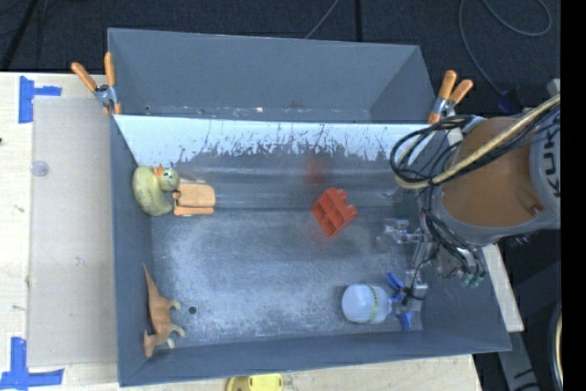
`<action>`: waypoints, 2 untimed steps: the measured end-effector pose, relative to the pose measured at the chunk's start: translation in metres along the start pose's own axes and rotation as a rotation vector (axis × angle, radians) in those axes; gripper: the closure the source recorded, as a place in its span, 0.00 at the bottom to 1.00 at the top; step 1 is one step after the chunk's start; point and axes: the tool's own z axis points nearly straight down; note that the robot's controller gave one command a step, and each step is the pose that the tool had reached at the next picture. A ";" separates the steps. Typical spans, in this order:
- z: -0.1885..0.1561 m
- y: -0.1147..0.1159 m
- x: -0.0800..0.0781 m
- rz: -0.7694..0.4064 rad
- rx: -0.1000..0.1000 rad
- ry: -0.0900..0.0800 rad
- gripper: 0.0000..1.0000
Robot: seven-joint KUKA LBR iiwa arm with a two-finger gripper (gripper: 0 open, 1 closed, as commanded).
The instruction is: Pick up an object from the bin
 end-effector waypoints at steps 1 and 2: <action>0.047 0.029 0.024 -0.246 0.006 -0.020 1.00; 0.048 0.030 0.024 -0.249 0.005 -0.021 0.00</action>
Offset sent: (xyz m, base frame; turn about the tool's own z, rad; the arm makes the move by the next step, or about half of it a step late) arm 0.0000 0.0000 0.0000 0.0000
